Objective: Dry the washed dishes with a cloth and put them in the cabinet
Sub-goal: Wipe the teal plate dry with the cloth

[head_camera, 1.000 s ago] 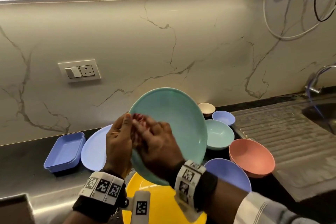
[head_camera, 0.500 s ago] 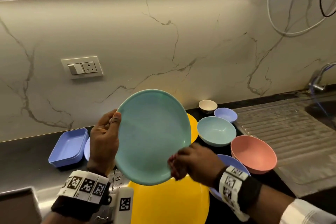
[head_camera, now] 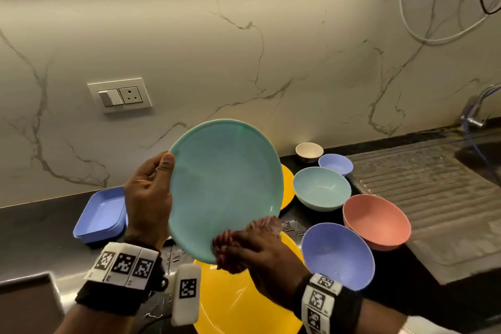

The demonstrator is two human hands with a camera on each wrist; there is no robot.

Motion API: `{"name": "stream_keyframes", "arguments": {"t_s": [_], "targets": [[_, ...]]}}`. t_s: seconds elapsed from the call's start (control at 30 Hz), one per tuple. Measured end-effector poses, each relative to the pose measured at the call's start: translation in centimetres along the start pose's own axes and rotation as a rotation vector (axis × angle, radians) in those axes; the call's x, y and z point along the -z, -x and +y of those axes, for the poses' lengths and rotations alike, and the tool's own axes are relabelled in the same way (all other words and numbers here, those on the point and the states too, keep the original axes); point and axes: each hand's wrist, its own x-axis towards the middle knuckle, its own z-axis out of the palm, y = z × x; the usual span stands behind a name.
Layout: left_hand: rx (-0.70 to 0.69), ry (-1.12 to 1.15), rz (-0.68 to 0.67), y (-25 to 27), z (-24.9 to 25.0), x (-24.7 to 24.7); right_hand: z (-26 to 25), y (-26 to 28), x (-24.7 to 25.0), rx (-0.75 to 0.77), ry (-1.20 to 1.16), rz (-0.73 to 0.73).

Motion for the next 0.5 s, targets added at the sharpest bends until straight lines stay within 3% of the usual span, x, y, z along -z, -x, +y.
{"name": "stream_keyframes", "arguments": {"t_s": [0.13,0.23,0.33,0.43,0.5], "targets": [[-0.01,-0.052,-0.017,0.3,-0.5,0.7,1.0,0.4,1.4,0.04,0.074,-0.127],[0.008,-0.086,-0.02,-0.2,-1.0,2.0,4.0,-0.3,2.8,-0.085,0.207,-0.236],[0.007,-0.099,-0.044,-0.4,-1.1,2.8,7.0,-2.6,5.1,-0.268,0.211,-0.086],[-0.004,-0.099,-0.083,0.4,-0.4,1.8,7.5,-6.2,7.0,-0.207,0.318,0.119],[-0.017,-0.071,-0.099,0.9,0.2,1.1,7.7,-6.8,7.1,-0.177,0.41,0.112]]}}
